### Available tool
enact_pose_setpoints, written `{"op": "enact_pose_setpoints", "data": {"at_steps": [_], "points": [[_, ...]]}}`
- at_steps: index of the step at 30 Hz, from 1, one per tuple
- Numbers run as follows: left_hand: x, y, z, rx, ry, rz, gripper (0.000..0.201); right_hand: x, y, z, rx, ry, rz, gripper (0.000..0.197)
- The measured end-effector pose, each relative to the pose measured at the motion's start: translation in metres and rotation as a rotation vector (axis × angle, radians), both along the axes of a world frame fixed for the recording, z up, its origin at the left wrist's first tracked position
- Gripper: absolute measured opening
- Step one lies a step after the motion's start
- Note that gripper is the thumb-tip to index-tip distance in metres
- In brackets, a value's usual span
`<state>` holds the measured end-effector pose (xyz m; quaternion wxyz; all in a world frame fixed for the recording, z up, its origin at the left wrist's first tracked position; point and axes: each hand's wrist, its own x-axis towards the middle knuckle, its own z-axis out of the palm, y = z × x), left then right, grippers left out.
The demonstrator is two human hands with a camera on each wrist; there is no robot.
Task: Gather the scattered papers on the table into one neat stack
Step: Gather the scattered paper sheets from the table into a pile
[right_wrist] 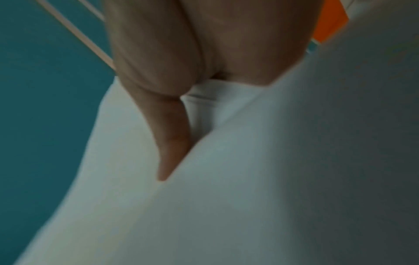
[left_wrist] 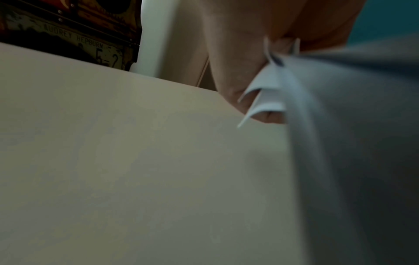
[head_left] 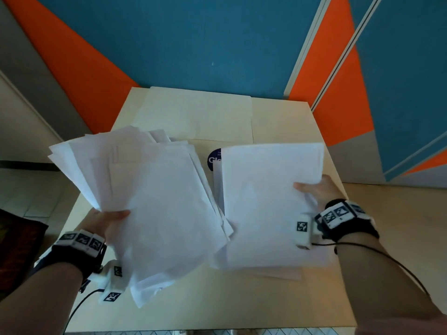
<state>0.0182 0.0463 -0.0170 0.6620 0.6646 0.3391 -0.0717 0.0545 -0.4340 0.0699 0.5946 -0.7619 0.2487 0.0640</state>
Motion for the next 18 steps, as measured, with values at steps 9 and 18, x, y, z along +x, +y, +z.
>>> {"op": "enact_pose_setpoints", "data": {"at_steps": [9,18], "points": [[0.007,-0.015,0.021,-0.065,-0.080,-0.084,0.043,0.006,0.055,0.045,0.323,-0.092,0.269,0.079],[0.011,-0.056,0.042,-0.204,-0.158,-0.188,0.036,0.019,0.122,0.004,0.190,0.048,0.233,0.039]]}}
